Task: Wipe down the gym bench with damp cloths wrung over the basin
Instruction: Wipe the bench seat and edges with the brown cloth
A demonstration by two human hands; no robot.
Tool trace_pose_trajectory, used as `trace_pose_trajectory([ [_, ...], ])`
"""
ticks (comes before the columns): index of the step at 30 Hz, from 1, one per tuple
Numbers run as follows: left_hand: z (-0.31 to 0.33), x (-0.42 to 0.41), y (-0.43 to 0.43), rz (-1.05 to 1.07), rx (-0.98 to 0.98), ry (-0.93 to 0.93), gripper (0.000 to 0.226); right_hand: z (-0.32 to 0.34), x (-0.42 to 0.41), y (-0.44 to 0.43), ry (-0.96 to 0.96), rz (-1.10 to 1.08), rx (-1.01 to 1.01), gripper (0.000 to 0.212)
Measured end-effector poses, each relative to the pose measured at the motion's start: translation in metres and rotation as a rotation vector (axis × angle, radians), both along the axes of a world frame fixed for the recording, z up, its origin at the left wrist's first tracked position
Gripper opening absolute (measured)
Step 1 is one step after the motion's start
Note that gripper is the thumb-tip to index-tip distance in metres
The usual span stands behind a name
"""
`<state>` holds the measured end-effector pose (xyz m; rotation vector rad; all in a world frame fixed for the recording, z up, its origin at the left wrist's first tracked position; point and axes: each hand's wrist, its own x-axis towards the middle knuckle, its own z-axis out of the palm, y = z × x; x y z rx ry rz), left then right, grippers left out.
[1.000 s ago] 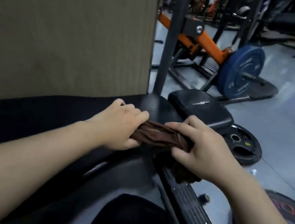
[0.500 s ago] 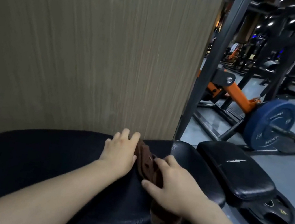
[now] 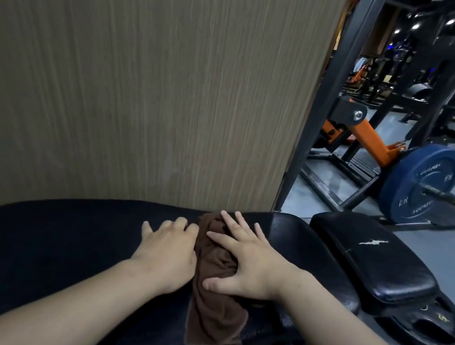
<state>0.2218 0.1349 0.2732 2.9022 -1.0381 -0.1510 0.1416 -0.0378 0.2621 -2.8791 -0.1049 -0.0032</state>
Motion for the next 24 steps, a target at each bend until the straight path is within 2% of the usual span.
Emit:
trace_pose_trajectory([
  [2, -0.003, 0.000, 0.003, 0.008, 0.008, 0.000, 0.044, 0.002, 0.001, 0.003, -0.017, -0.009, 0.017, 0.083],
  [6, -0.005, -0.006, -0.002, 0.009, -0.002, 0.000, 0.047, 0.000, -0.016, -0.005, -0.113, -0.045, 0.054, 0.046],
  [10, -0.007, -0.021, -0.026, -0.059, -0.073, -0.008, 0.048, -0.005, -0.053, -0.037, -0.147, -0.117, 0.109, 0.029],
  [15, -0.016, -0.048, -0.082, -0.214, -0.110, -0.002, 0.054, -0.002, -0.091, -0.079, -0.138, -0.199, 0.112, 0.041],
  [20, -0.020, -0.063, -0.132, -0.322, -0.076, 0.038, 0.049, 0.000, -0.111, -0.109, -0.142, -0.310, 0.161, 0.023],
  [24, -0.015, -0.068, -0.161, -0.416, -0.014, 0.038, 0.050, -0.008, -0.127, -0.129, -0.181, -0.452, 0.152, 0.037],
])
